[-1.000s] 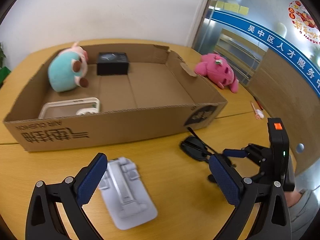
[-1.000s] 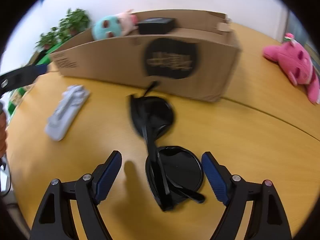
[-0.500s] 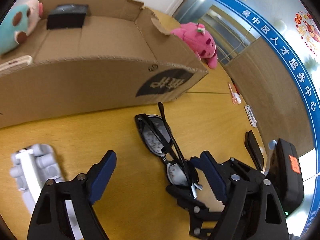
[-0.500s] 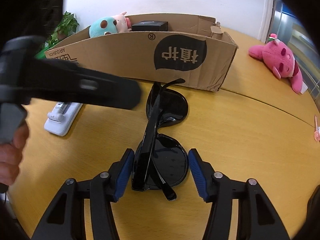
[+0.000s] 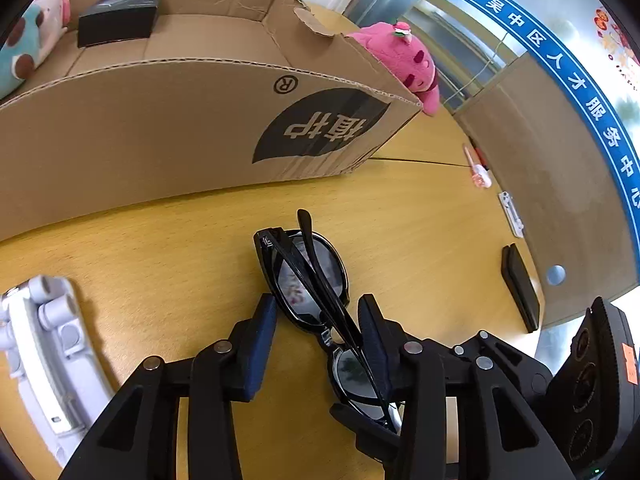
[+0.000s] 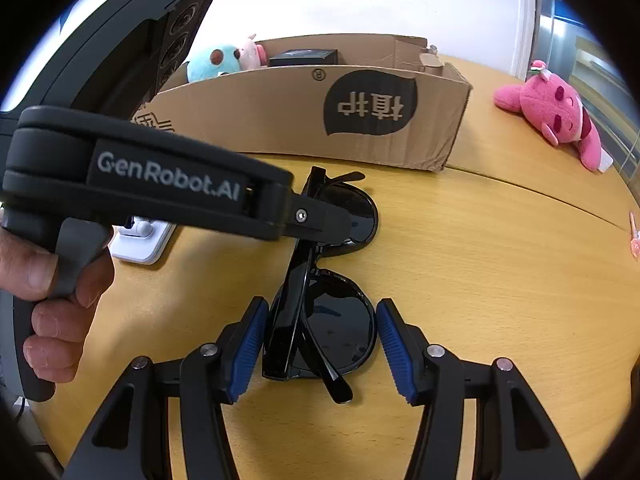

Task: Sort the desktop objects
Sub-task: 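Close the right gripper on the sunglasses frame and lift them, then carry the sunglasses with the right gripper into the cardboard box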

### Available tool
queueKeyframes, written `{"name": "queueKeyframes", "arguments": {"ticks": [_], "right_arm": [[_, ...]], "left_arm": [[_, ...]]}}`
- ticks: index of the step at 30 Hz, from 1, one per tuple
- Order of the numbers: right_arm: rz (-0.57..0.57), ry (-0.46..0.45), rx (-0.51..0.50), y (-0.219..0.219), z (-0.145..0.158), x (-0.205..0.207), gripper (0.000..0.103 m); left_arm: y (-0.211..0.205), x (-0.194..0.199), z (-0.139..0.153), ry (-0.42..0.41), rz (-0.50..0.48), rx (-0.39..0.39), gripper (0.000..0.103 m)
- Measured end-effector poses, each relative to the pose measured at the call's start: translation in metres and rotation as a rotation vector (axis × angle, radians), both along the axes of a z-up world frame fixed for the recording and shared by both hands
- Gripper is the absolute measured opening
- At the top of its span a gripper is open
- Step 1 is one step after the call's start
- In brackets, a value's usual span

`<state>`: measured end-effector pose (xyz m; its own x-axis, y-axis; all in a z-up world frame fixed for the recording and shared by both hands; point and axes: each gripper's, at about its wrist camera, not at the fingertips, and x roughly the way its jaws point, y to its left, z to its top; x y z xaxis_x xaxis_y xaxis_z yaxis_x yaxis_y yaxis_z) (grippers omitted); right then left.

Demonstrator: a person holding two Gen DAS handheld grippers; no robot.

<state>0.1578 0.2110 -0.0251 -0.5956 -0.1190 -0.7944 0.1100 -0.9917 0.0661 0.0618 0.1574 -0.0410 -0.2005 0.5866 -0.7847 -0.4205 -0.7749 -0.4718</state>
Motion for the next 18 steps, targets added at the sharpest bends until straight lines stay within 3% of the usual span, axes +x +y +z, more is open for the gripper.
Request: {"name": "queueKeyframes", "arguments": {"ticks": [8, 18], "right_arm": [[-0.005, 0.035, -0.01, -0.004, 0.005, 0.007, 0.055], [-0.01, 0.184, 0.008, -0.009, 0.059, 0.01, 0.055]], "left_arm": [[-0.009, 0.003, 0.019, 0.044, 0.015, 0.031, 0.039], [-0.018, 0.001, 0.083, 0.163, 0.019, 0.083, 0.039]]}}
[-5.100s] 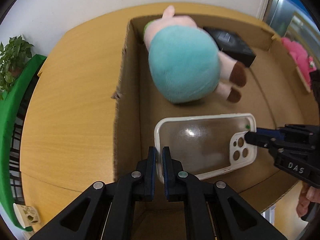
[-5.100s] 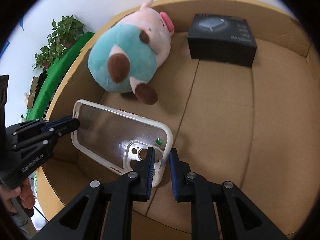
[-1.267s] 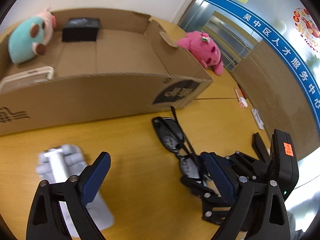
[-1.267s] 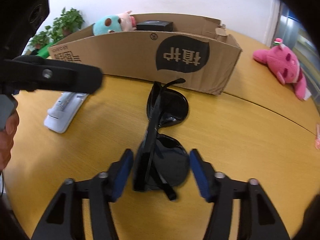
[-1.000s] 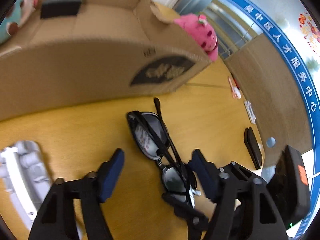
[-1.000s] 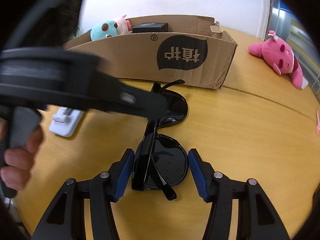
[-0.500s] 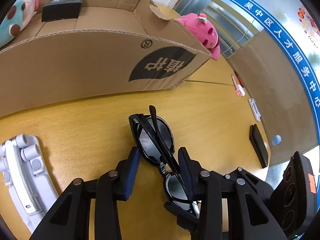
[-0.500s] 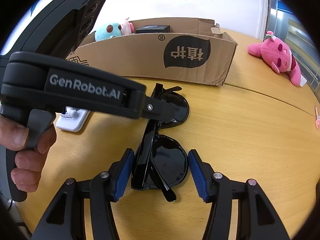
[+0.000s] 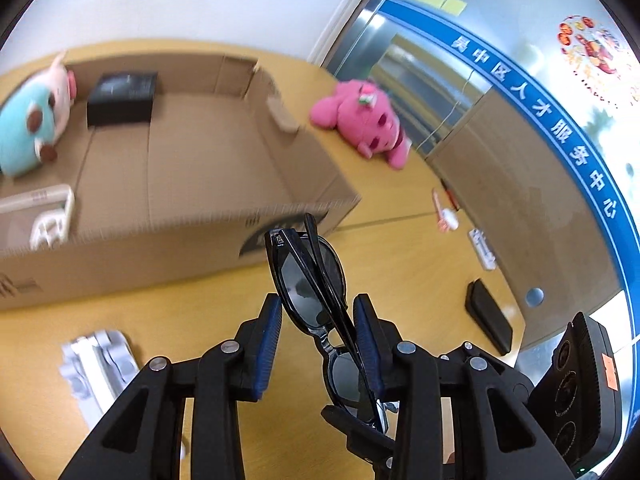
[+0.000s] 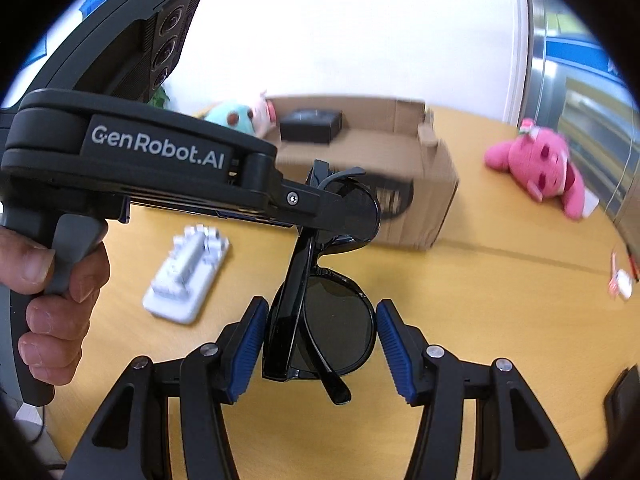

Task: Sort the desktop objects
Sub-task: 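Carry the sunglasses with the right gripper into the cardboard box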

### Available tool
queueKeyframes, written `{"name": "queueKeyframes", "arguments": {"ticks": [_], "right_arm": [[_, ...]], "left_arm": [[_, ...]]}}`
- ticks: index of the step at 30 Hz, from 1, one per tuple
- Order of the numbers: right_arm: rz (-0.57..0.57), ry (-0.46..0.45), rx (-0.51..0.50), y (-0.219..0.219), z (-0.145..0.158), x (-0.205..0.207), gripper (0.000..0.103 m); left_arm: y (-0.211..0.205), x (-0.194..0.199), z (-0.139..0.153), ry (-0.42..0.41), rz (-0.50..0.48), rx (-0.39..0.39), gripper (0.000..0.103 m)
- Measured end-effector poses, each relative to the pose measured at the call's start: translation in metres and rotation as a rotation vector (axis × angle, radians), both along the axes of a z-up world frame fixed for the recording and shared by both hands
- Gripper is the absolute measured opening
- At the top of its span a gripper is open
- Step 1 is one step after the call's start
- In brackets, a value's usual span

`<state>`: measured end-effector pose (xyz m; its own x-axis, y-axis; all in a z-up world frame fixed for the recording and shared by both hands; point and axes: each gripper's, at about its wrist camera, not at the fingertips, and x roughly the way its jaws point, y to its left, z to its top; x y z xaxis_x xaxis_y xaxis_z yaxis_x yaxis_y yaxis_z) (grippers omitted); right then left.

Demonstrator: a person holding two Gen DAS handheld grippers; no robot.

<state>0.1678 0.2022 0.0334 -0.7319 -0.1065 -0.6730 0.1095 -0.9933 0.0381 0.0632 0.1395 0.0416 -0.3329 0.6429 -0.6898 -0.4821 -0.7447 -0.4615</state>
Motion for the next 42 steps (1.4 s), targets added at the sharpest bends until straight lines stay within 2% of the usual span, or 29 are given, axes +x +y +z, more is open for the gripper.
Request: {"name": "queueKeyframes", "arguments": {"ticks": [16, 23, 28, 32, 35, 39, 42], "right_arm": [[-0.006, 0.278, 0.036, 0.002, 0.128, -0.055, 0.055], [0.002, 0.376, 0.022, 0.009, 0.183, -0.093, 0.055], [0.017, 0.411, -0.002, 0.014, 0.213, -0.127, 0.055], [0.029, 0.406, -0.038, 0.021, 0.227, -0.162, 0.055], [0.04, 0.383, -0.059, 0.026, 0.229, -0.192, 0.055], [0.035, 0.333, -0.058, 0.028, 0.221, -0.232, 0.055], [0.028, 0.274, -0.076, 0.033, 0.203, -0.264, 0.055]], "left_arm": [[-0.006, -0.063, 0.155, 0.304, -0.025, 0.02, 0.039], [-0.013, -0.098, 0.214, 0.391, -0.015, 0.037, 0.039], [-0.018, -0.13, 0.248, 0.443, 0.005, 0.03, 0.039], [-0.017, -0.165, 0.26, 0.443, 0.007, 0.007, 0.039], [-0.016, -0.195, 0.258, 0.43, 0.012, -0.001, 0.039], [-0.014, -0.24, 0.238, 0.376, 0.025, -0.008, 0.039], [-0.01, -0.274, 0.208, 0.322, 0.026, -0.014, 0.039]]}}
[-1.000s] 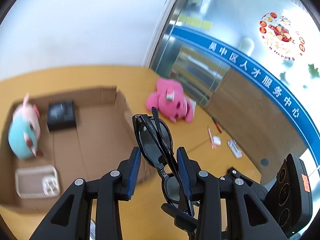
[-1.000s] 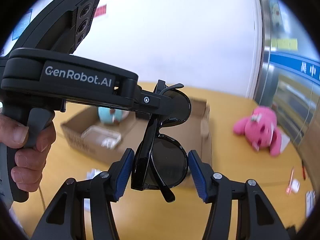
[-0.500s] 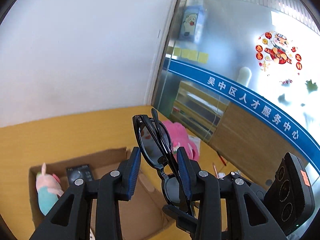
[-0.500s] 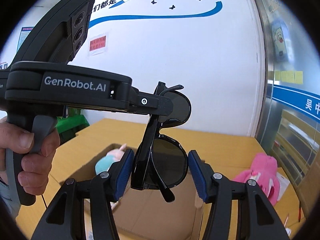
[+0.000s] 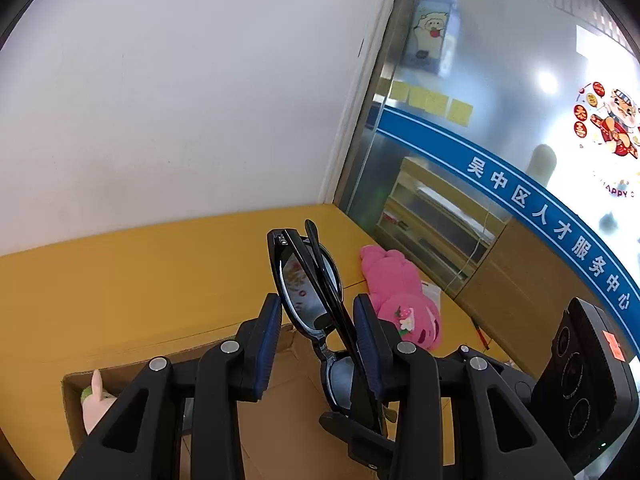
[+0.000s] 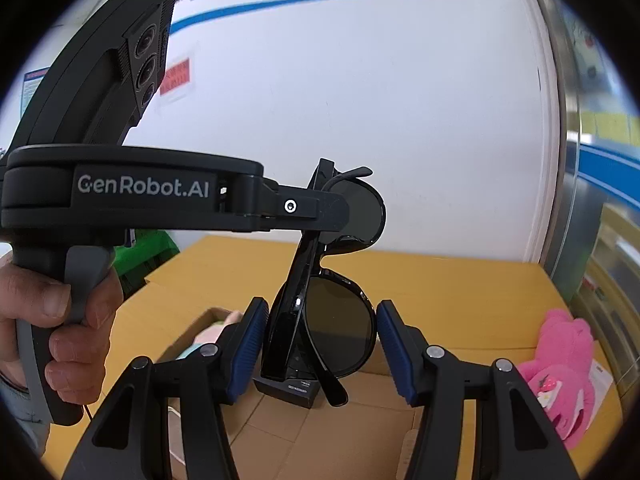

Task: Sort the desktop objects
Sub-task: 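Carry the sunglasses with the right gripper into the cardboard box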

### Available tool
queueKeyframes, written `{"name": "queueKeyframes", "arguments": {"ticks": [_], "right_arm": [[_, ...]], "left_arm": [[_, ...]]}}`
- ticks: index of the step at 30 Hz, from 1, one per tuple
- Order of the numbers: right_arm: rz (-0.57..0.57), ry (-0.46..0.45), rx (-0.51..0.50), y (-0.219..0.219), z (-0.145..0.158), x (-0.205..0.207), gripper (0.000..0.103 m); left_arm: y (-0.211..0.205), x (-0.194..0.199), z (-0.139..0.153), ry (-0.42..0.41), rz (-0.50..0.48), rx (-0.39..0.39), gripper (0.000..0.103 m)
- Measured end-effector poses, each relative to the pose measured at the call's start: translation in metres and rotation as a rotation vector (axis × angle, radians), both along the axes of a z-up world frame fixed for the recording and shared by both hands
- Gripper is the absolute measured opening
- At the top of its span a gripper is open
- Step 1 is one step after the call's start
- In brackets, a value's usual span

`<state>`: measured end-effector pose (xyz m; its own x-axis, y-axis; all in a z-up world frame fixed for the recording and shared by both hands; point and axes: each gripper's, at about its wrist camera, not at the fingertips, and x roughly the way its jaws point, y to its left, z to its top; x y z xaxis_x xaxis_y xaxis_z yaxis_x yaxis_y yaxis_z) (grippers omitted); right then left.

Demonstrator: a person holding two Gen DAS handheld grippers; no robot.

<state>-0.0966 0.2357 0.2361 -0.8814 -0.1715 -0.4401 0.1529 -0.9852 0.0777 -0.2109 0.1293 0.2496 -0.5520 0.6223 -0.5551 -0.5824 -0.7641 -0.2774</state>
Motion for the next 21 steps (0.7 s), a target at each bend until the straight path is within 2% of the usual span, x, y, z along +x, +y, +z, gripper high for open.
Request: {"name": "queueKeyframes", "arguments": {"ticks": [4, 12, 16, 21], "right_arm": [[-0.009, -0.092, -0.039, 0.014, -0.037, -0.038, 0.055], [-0.017, -0.341, -0.091, 0.031, -0.134, -0.101, 0.055], [-0.021, -0.472, -0.135, 0.038, -0.174, -0.124, 0.055], [-0.038, -0.6, -0.138, 0.039, -0.209, -0.135, 0.055]], "left_arm": [[0.008, -0.038, -0.053, -0.097, -0.001, -0.008, 0.039], [0.025, -0.09, -0.167, -0.308, -0.002, -0.054, 0.039], [0.033, -0.105, -0.211, -0.402, 0.003, -0.068, 0.038], [0.048, -0.105, -0.244, -0.483, 0.0, -0.113, 0.037]]}}
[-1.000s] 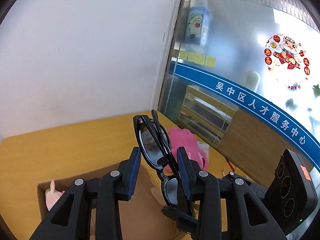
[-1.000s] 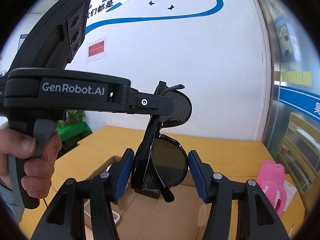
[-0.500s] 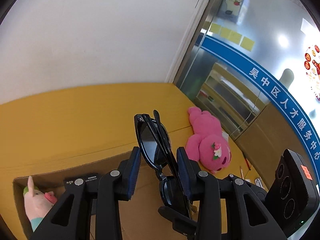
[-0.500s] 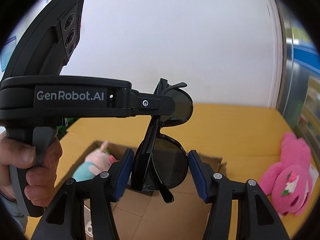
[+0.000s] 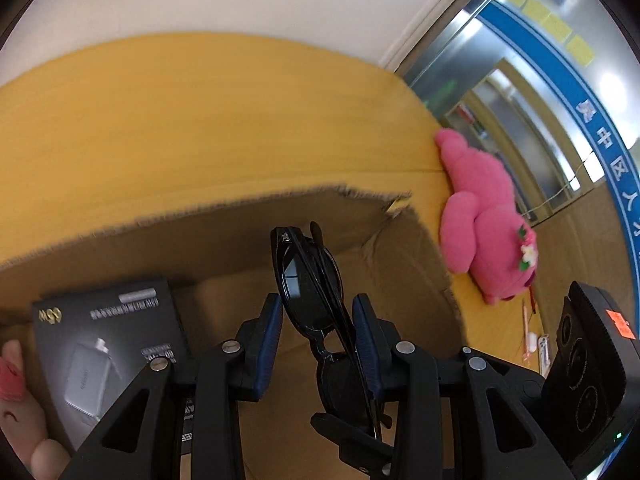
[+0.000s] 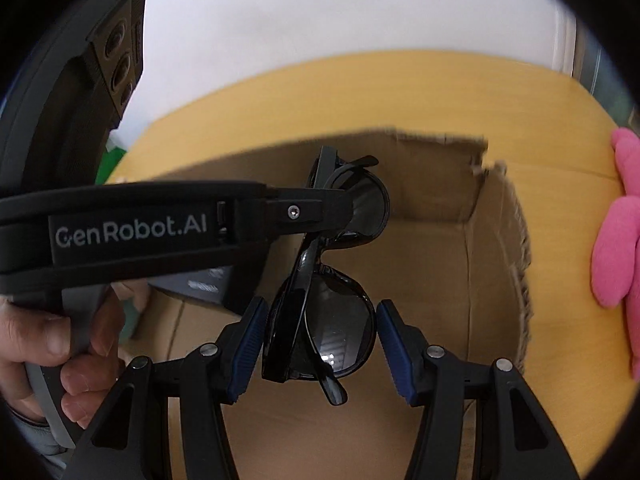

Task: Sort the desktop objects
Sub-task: 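Carry the sunglasses with the right gripper into the cardboard box, then open the right gripper to release the sunglasses in the box, then move both grippers back toward the grey phone stand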

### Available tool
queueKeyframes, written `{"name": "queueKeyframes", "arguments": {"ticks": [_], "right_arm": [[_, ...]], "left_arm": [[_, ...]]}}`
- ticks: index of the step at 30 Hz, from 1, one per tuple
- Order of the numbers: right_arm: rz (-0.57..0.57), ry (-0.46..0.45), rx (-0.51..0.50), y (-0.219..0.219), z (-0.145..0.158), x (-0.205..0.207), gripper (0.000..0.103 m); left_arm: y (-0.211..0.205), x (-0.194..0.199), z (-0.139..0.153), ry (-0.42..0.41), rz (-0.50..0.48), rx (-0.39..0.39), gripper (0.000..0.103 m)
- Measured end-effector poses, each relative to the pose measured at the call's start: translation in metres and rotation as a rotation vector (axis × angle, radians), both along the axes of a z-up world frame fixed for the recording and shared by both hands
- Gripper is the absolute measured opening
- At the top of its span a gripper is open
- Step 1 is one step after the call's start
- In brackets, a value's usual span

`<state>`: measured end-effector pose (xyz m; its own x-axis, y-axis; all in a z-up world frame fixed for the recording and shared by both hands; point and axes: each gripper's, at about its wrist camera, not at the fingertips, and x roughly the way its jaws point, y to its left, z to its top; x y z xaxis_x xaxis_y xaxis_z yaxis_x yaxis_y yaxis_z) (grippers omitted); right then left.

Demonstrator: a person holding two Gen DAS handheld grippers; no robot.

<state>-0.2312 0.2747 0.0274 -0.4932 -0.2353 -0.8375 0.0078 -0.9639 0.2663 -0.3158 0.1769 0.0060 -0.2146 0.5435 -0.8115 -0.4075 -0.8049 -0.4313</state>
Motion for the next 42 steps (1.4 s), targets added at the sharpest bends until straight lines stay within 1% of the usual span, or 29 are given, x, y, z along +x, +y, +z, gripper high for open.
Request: {"name": "queueKeyframes", "arguments": {"ticks": [5, 6, 10, 13, 15, 17, 18, 20, 21, 22, 23, 24, 25, 26, 27, 28, 29, 30, 31, 32, 33, 34, 35, 36, 38, 40, 42], "right_arm": [[-0.011, -0.091, 0.003, 0.0, -0.026, 0.002, 0.055], [-0.014, -0.103, 0.004, 0.0, -0.03, 0.001, 0.055], [-0.028, -0.097, 0.007, 0.0, -0.03, -0.003, 0.055], [-0.022, -0.09, 0.03, -0.003, -0.03, -0.003, 0.055], [-0.019, -0.087, 0.045, -0.005, -0.03, -0.001, 0.055], [-0.026, -0.093, 0.045, -0.005, -0.029, 0.001, 0.055], [-0.029, -0.087, 0.044, -0.005, -0.026, 0.004, 0.055], [-0.033, -0.064, 0.074, -0.008, -0.015, 0.011, 0.056], [-0.028, -0.042, 0.094, -0.01, -0.007, 0.018, 0.059], [-0.029, -0.02, 0.116, -0.012, 0.001, 0.026, 0.068], [-0.034, 0.003, 0.131, -0.014, 0.009, 0.033, 0.071], [-0.042, 0.035, 0.144, -0.015, 0.02, 0.045, 0.074], [-0.047, 0.058, 0.151, -0.016, 0.028, 0.054, 0.074], [-0.054, 0.083, 0.162, -0.018, 0.037, 0.066, 0.074], [-0.061, 0.114, 0.175, -0.02, 0.047, 0.08, 0.075], [-0.073, 0.15, 0.189, -0.023, 0.059, 0.097, 0.078], [-0.087, 0.175, 0.2, -0.012, 0.067, 0.106, 0.079], [-0.103, 0.204, 0.211, -0.01, 0.073, 0.122, 0.079], [-0.112, 0.231, 0.221, -0.023, 0.082, 0.137, 0.079], [-0.124, 0.254, 0.234, -0.028, 0.09, 0.148, 0.079], [-0.138, 0.269, 0.251, -0.033, 0.094, 0.161, 0.08], [-0.142, 0.274, 0.258, -0.029, 0.098, 0.152, 0.08], [-0.143, 0.283, 0.257, -0.021, 0.1, 0.154, 0.08], [-0.142, 0.291, 0.26, -0.019, 0.1, 0.157, 0.08], [-0.144, 0.322, 0.288, -0.031, 0.104, 0.176, 0.08], [-0.152, 0.342, 0.317, -0.049, 0.102, 0.191, 0.08], [-0.152, 0.357, 0.323, -0.057, 0.118, 0.214, 0.08]], "left_arm": [[0.012, 0.004, -0.026, -0.057, 0.008, -0.041, 0.035], [0.014, 0.005, -0.025, -0.042, 0.012, -0.043, 0.035], [0.012, 0.002, -0.027, -0.049, 0.031, -0.05, 0.035], [0.01, 0.004, -0.027, -0.053, 0.036, -0.047, 0.037], [0.011, 0.004, -0.025, -0.048, 0.034, -0.068, 0.037], [0.01, 0.007, -0.019, -0.039, 0.033, -0.076, 0.038], [0.008, 0.01, -0.013, -0.033, 0.03, -0.067, 0.039], [0.004, 0.018, -0.002, -0.012, 0.023, -0.048, 0.041], [0.0, 0.024, 0.007, 0.008, 0.022, -0.037, 0.044], [-0.005, 0.033, 0.018, 0.038, 0.02, -0.028, 0.045], [-0.009, 0.04, 0.027, 0.065, 0.023, -0.028, 0.048], [-0.015, 0.051, 0.039, 0.104, 0.028, -0.032, 0.049], [-0.024, 0.063, 0.051, 0.147, 0.03, -0.034, 0.05], [-0.031, 0.076, 0.063, 0.193, 0.03, -0.037, 0.054], [-0.038, 0.091, 0.076, 0.245, 0.033, -0.042, 0.06], [-0.047, 0.111, 0.09, 0.309, 0.048, -0.049, 0.064], [-0.054, 0.128, 0.102, 0.368, 0.064, -0.053, 0.072], [-0.063, 0.148, 0.114, 0.43, 0.087, -0.059, 0.077], [-0.072, 0.17, 0.127, 0.5, 0.128, -0.07, 0.08], [-0.08, 0.189, 0.136, 0.548, 0.16, -0.069, 0.086], [-0.09, 0.209, 0.145, 0.591, 0.189, -0.058, 0.096], [-0.101, 0.23, 0.152, 0.631, 0.221, -0.049, 0.1], [-0.109, 0.248, 0.157, 0.666, 0.246, -0.045, 0.103], [-0.116, 0.265, 0.161, 0.697, 0.262, -0.044, 0.103], [-0.129, 0.297, 0.165, 0.744, 0.289, -0.066, 0.103], [-0.138, 0.324, 0.164, 0.773, 0.323, -0.09, 0.103], [-0.145, 0.347, 0.162, 0.786, 0.366, -0.133, 0.103]]}}
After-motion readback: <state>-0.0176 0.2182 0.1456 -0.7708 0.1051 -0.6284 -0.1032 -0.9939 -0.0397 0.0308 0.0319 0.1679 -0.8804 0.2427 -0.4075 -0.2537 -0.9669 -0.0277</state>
